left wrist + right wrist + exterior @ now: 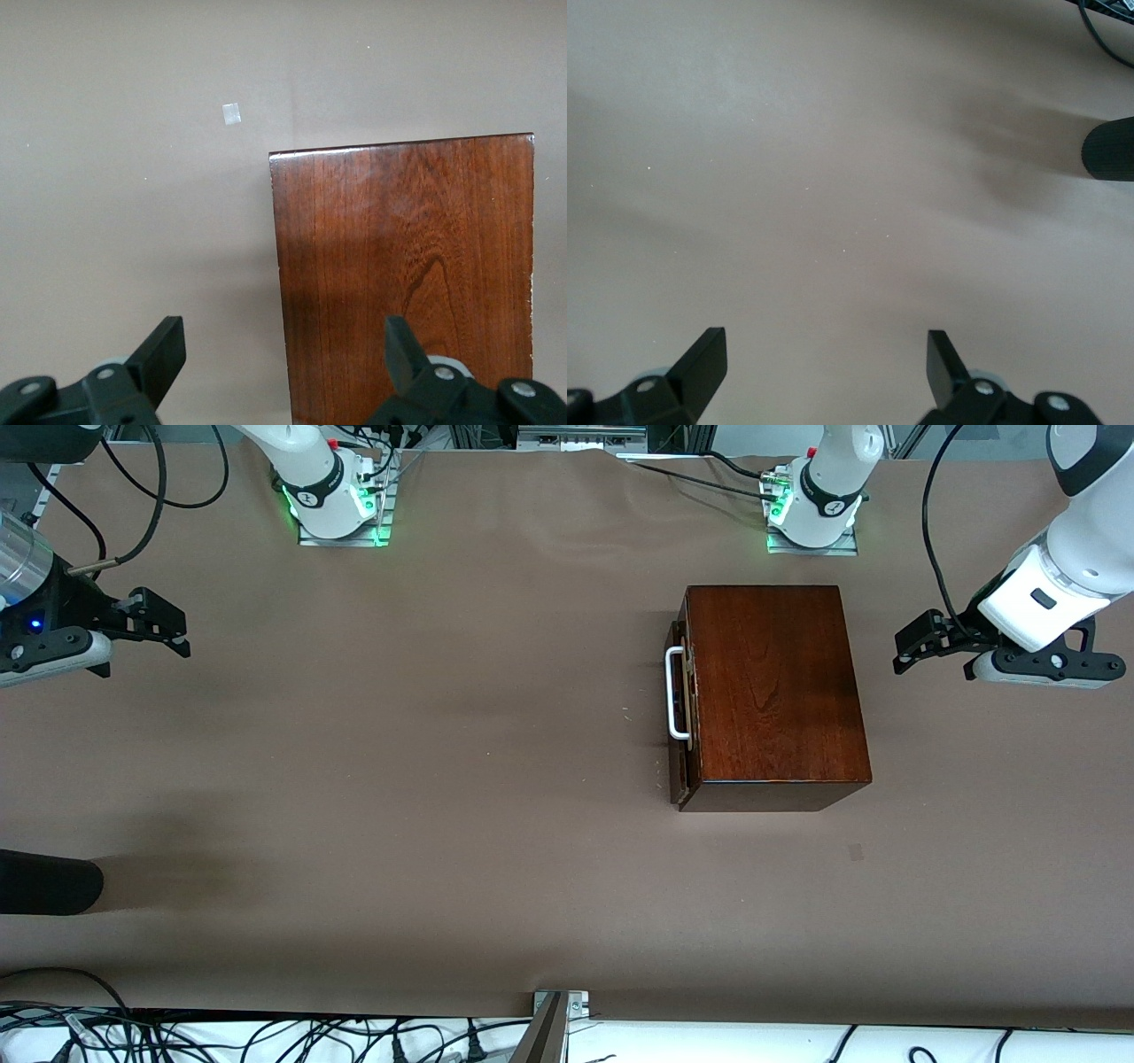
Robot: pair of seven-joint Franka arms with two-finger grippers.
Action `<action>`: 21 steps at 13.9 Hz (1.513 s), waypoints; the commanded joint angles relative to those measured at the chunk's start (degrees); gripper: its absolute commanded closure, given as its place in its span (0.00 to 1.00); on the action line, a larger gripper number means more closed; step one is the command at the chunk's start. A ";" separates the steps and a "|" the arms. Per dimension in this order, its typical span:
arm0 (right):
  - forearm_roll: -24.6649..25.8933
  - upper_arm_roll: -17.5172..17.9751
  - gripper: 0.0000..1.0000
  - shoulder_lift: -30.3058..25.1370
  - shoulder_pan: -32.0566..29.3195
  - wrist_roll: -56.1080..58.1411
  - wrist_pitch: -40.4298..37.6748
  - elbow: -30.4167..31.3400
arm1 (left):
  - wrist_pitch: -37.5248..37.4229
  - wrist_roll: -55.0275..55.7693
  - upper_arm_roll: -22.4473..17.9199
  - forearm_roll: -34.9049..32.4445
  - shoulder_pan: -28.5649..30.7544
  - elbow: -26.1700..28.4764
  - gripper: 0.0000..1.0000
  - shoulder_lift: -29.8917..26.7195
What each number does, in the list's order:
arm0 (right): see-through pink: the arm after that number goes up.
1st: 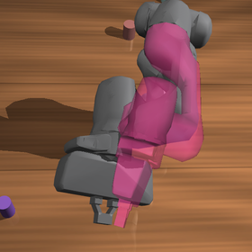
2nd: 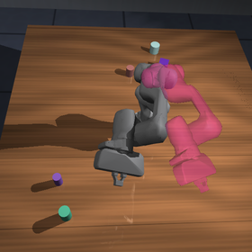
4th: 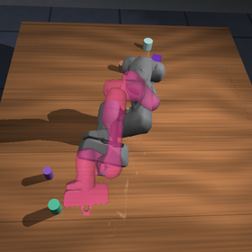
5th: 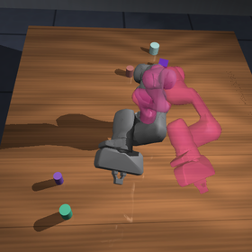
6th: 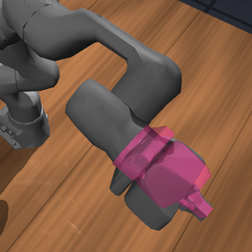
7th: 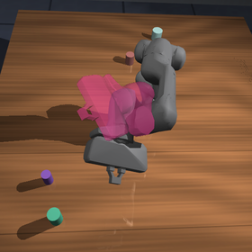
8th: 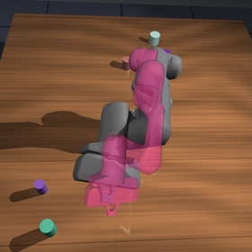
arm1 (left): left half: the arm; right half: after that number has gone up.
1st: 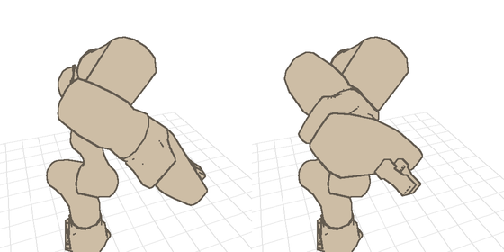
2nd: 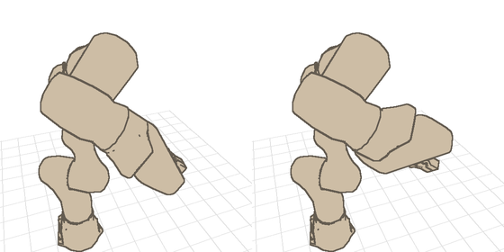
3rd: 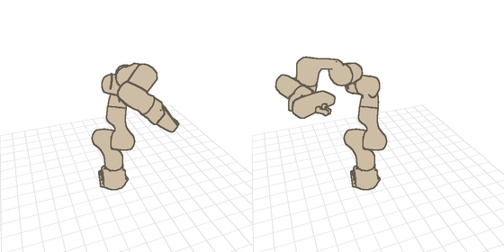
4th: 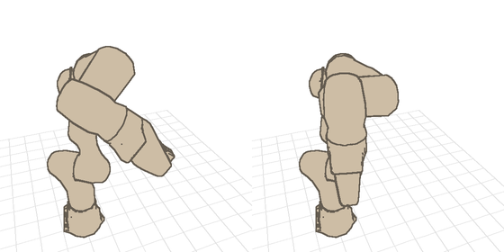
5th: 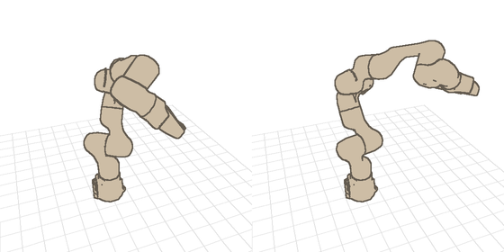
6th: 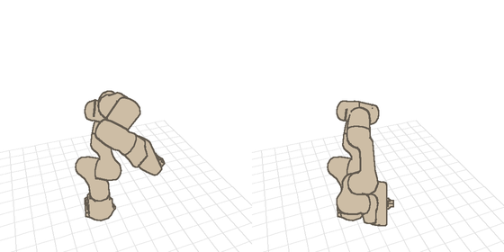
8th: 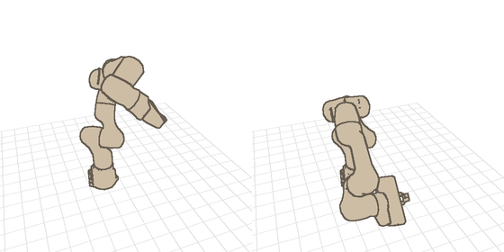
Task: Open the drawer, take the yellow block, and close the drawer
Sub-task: 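Move the left gripper toward the white drawer handle of the box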
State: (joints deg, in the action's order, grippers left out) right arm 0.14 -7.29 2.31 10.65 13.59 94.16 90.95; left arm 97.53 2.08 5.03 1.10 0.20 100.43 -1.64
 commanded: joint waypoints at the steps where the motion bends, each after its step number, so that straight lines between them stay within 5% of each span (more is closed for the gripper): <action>1: -0.76 -0.27 0.00 -0.02 -0.19 -0.05 -0.47 -0.34 | -1.55 0.91 0.42 -1.28 0.15 -2.17 0.00 1.03; 12: -0.76 -0.27 0.00 -0.02 -0.28 0.04 -0.55 -0.25 | -8.48 0.74 2.09 -1.10 -0.02 -5.85 0.00 3.39; 17: -0.76 -0.27 0.00 -0.11 -0.28 -0.05 -0.55 -0.16 | -11.05 2.04 9.28 -1.28 -2.04 -7.35 0.00 6.55; 21: -0.76 -0.27 0.00 -0.11 -0.28 -0.05 -0.55 -0.25 | -5.08 18.20 16.59 -2.41 -5.89 -9.46 0.00 13.40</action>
State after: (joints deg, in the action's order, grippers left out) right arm 0.14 -7.58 2.40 10.60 13.59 94.13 90.99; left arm 91.41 14.41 19.85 1.03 -3.09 94.60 6.76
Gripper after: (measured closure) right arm 0.000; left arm 0.000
